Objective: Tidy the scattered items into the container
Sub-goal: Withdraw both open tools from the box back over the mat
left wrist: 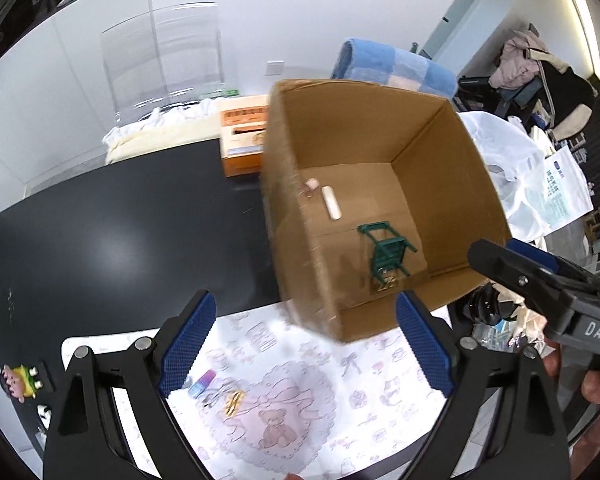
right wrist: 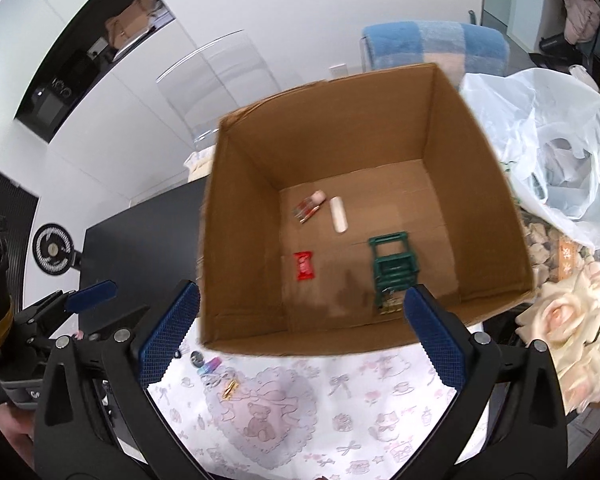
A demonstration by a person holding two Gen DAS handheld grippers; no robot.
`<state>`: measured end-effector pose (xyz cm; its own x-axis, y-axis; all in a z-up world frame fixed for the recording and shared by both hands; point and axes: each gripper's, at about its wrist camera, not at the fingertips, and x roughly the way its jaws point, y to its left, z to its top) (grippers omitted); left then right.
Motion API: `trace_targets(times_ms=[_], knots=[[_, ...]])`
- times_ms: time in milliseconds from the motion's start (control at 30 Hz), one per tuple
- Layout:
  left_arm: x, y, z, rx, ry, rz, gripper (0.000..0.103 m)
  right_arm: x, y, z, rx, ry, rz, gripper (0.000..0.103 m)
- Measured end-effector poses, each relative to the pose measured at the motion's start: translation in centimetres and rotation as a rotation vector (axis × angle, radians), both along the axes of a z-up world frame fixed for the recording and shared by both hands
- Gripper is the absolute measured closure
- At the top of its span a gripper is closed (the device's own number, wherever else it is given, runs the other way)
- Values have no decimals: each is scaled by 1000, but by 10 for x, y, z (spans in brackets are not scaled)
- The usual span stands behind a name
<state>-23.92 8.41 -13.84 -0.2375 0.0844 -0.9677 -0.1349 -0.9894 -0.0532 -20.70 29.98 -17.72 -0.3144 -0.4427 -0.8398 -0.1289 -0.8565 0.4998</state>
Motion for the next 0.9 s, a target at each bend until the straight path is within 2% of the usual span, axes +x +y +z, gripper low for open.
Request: trace_targets(times_ms=[467, 900], knots=[[55, -100, 8, -26, -9, 85, 13, 43, -92, 14, -44, -3, 78, 0], [98, -165, -13, -13, -60, 130, 13, 72, -153, 9, -35, -25, 130, 0]])
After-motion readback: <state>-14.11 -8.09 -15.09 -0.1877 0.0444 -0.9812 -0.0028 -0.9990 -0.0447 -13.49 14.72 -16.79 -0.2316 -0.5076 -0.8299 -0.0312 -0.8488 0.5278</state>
